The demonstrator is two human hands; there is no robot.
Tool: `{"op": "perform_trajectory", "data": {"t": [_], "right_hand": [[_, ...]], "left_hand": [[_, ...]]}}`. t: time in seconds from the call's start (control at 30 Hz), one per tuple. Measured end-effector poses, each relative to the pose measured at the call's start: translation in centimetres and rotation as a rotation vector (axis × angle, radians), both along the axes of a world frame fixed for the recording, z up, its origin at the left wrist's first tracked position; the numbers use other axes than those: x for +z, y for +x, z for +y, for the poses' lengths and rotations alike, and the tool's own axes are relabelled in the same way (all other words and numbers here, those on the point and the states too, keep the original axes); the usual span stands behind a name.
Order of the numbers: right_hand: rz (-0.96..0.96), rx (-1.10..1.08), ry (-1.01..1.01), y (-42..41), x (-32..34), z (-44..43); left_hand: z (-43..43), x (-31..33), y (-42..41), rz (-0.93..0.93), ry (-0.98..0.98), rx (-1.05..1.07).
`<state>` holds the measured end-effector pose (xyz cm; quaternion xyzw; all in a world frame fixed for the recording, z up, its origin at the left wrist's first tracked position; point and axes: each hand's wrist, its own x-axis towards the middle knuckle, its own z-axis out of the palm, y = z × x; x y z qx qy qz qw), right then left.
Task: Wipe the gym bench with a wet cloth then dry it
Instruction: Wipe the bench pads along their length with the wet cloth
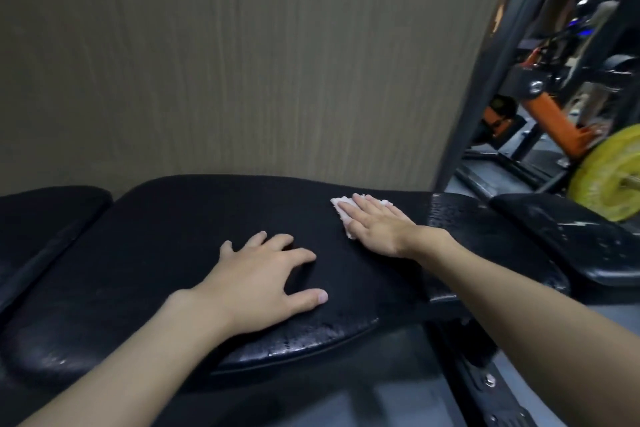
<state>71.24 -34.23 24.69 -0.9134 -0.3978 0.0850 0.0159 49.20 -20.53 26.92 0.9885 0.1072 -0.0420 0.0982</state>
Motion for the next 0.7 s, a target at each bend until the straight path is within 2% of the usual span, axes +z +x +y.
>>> {"op": "perform_trajectory", "data": {"t": [0.17, 0.4, 0.57, 0.7], "right_hand": [[0.006, -0.199, -0.018, 4.1, 0.1, -8.2], [0.002, -0.438, -0.026, 6.0, 0.1, -16.7], [-0.028, -0.518, -0.007, 3.7, -0.2, -17.4], [-0.041, -0.471, -0.007, 0.7, -0.2, -15.2]], "left_hand": [[-4.0, -0.7, 3.2, 0.03, 0.035, -0.072], [-4.4, -0.7, 3.7, 0.053, 0.037, -0.054], [-4.6, -0.6, 3.7, 0.051, 0.021, -0.053], [-4.9, 0.1, 4.1, 0.086, 0.012, -0.051]]}}
